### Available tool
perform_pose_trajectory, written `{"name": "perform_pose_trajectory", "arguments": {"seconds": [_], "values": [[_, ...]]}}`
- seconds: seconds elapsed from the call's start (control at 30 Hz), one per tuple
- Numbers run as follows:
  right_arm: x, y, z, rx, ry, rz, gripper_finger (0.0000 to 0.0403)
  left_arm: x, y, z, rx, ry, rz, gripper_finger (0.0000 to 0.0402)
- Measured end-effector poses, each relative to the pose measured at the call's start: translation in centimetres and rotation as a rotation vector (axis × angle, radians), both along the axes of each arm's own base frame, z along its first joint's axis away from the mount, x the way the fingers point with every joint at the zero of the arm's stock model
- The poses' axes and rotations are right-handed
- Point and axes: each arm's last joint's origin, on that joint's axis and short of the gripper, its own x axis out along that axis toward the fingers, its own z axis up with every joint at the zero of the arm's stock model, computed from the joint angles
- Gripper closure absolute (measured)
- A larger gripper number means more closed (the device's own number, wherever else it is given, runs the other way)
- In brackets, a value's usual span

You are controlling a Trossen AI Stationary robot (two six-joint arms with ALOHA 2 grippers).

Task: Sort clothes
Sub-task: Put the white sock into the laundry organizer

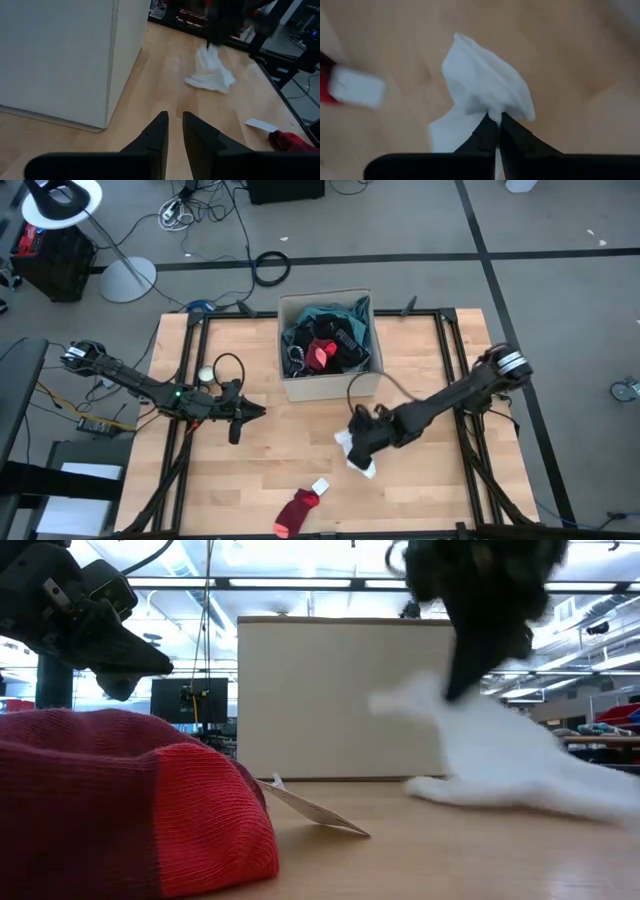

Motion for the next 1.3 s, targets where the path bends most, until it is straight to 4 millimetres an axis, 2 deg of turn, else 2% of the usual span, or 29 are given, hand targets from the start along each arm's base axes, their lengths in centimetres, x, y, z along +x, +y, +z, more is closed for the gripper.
{"name": "perform_pose_trajectory", "arguments": {"seconds": [0.23,0.43,0.57,0.67,0.83,0.97,1.17,1.3], "values": [[-0.4,-3.5,9.2,-0.217,-0.297,0.012,0.0399,0.0,0.0,0.0,0.0,0.0,0.0,0.0339],[-0.2,-8.1,17.2,-0.471,-0.444,-0.009,0.0401,0.0,0.0,0.0,0.001,0.0,0.001,0.0339],[-0.2,-11.6,21.1,-0.608,-0.486,-0.05,0.0401,0.0,0.0,0.0,0.003,0.0,0.002,0.0339],[-0.3,-14.2,22.6,-0.67,-0.497,-0.108,0.0401,0.0,0.0,0.0,0.01,0.0,0.001,0.0339],[-0.8,-17.7,22.9,-0.704,-0.456,-0.204,0.04,0.0,0.0,0.0,0.024,0.001,-0.003,0.0339],[-0.4,-19.1,21.8,-0.61,-0.441,-0.205,0.0399,0.0,0.0,0.0,0.026,0.002,-0.003,0.0339],[2.5,-19.8,17.4,-0.452,-0.353,-0.079,0.0382,0.0,0.0,0.0,0.028,0.001,0.0,0.0339],[4.9,-20.5,13.1,-0.41,-0.222,-0.075,0.0367,0.0,0.0,0.0,0.027,0.0,0.0,0.0339]]}}
